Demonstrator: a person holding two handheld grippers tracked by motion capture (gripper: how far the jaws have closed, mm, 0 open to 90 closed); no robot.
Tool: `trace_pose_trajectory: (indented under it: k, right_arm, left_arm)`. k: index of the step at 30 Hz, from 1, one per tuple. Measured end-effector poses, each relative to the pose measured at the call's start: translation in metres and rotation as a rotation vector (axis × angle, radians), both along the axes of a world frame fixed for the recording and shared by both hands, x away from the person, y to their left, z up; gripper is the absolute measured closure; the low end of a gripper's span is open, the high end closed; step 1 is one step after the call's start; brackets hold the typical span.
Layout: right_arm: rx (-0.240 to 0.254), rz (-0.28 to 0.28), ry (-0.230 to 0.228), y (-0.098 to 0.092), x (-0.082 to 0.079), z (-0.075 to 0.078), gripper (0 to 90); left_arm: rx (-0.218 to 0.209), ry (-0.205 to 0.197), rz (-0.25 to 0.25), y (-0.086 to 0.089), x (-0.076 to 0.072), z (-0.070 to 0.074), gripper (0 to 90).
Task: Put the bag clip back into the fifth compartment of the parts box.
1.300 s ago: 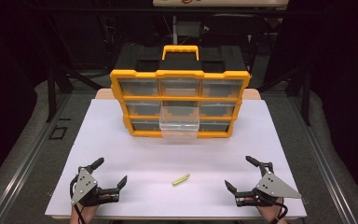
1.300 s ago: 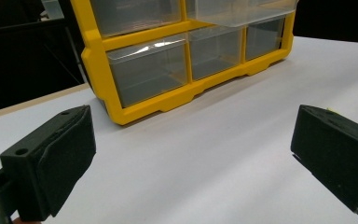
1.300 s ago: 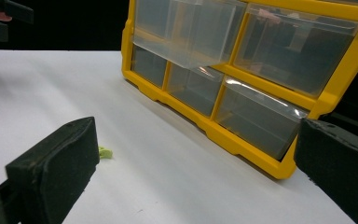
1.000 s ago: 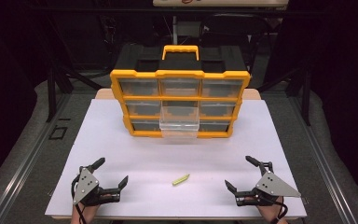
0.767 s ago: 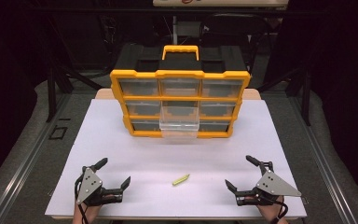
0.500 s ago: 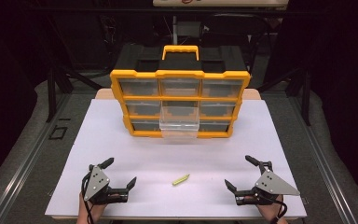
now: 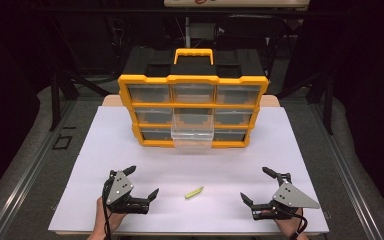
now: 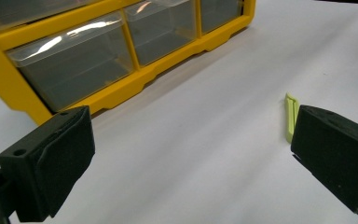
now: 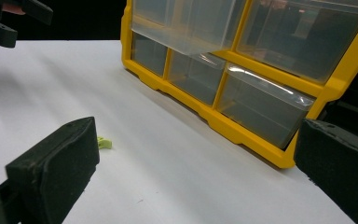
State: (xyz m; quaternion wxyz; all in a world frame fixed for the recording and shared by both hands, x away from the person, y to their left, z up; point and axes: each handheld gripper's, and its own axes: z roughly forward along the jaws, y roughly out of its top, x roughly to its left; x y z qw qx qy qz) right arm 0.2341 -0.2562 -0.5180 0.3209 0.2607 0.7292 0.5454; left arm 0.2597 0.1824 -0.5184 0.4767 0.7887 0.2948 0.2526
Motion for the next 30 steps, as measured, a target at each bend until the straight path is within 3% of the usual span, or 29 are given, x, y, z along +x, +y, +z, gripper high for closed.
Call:
trace_pose_trajectory:
  k: [13,22,30]
  right_arm:
    - [-0.007,-0.003,0.009,-0.001,0.001,-0.001,0.0]
    - [-0.007,-0.004,0.016,-0.001,0.001,-0.002,0.0]
    - [-0.013,-0.006,0.021,-0.001,0.002,-0.002,0.0]
  left_arm:
    - [0.062,0.036,-0.020,-0.021,0.009,0.007,0.0]
    - [0.095,0.038,-0.036,-0.036,0.011,0.014,0.0]
    - [0.131,0.071,-0.053,-0.051,0.016,0.015,0.0]
